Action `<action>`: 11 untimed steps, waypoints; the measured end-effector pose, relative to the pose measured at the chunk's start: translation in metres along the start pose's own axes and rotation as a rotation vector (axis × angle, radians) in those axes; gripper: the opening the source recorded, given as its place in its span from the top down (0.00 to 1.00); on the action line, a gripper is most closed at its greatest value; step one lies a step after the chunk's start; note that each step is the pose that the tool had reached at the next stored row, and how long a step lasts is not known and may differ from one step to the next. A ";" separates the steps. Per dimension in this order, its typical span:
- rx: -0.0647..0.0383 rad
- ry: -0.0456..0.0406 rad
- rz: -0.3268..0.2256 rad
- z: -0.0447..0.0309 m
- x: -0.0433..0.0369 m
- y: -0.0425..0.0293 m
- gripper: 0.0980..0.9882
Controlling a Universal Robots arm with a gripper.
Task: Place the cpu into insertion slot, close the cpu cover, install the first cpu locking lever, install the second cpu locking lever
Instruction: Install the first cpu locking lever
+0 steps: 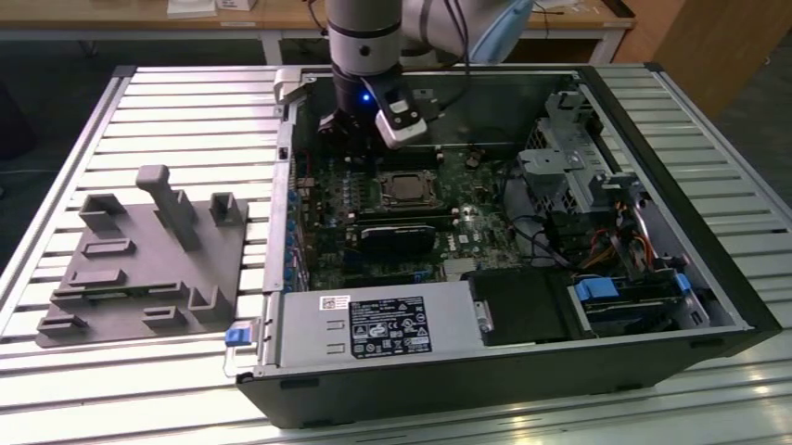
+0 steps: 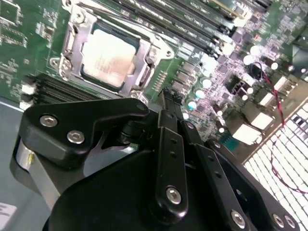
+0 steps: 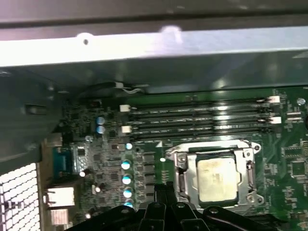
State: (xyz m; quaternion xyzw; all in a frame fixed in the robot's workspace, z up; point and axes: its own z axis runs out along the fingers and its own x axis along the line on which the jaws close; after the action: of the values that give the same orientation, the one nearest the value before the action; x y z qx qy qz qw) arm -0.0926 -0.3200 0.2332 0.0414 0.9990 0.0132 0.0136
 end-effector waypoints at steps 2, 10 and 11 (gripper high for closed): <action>-0.010 0.0009 0.000 -0.0001 0.0021 -0.0002 0.99; -0.050 0.0040 0.001 -0.0031 0.0029 -0.0001 0.99; -0.051 0.0041 0.001 -0.0041 0.0028 -0.0001 0.99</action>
State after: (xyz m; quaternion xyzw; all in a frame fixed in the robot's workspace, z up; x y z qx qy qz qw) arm -0.0955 -0.3200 0.2373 0.0417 0.9983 0.0390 0.0126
